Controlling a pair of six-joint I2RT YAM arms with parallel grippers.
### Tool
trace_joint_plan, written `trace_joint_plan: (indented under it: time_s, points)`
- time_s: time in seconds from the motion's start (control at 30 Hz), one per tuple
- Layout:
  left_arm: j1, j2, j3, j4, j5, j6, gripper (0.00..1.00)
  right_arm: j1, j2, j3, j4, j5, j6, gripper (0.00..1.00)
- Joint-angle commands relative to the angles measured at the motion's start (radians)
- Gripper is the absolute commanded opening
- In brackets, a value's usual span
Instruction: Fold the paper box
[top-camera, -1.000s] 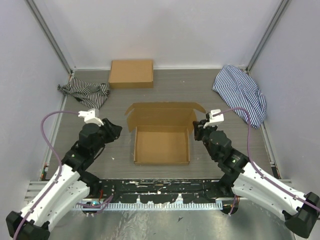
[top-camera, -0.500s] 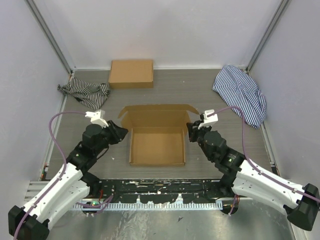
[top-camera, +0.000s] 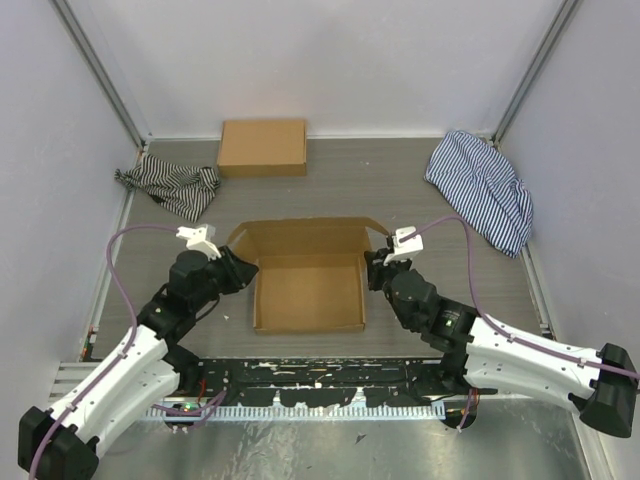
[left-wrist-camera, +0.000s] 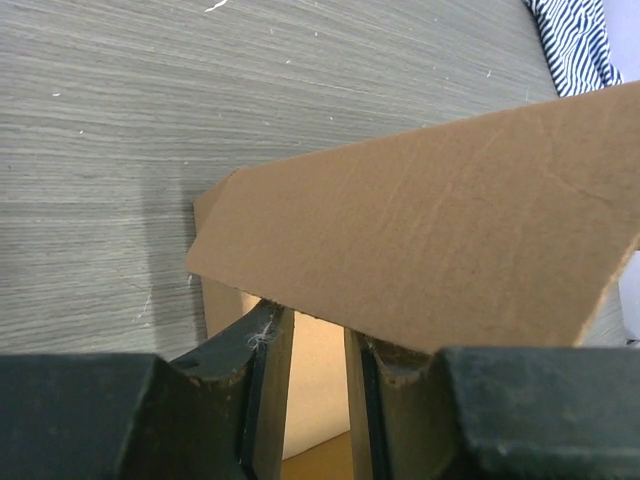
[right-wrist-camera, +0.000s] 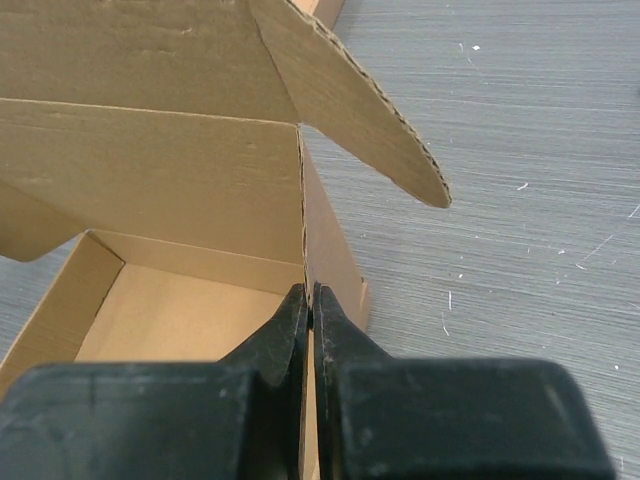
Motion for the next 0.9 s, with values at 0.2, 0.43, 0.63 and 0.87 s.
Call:
trace_joint_plan:
  time_s: [0.2, 0.43, 0.63, 0.87]
  points:
    - [-0.004, -0.118, 0.140, -0.324, -0.155, 0.063, 0.51, 0.032, 0.047, 0.059, -0.097, 0.094, 0.058, 0.01]
    - [-0.004, -0.203, 0.050, -0.174, -0.142, 0.097, 0.55, 0.031, 0.029, 0.065, -0.096, 0.072, 0.051, 0.01]
    - [-0.004, -0.113, 0.065, -0.082, -0.114, 0.130, 0.55, 0.031, 0.026, 0.069, -0.107, 0.049, 0.044, 0.01]
    - [-0.004, -0.047, 0.098, -0.034, -0.053, 0.107, 0.36, 0.032, 0.039, 0.074, -0.103, 0.032, 0.056, 0.01]
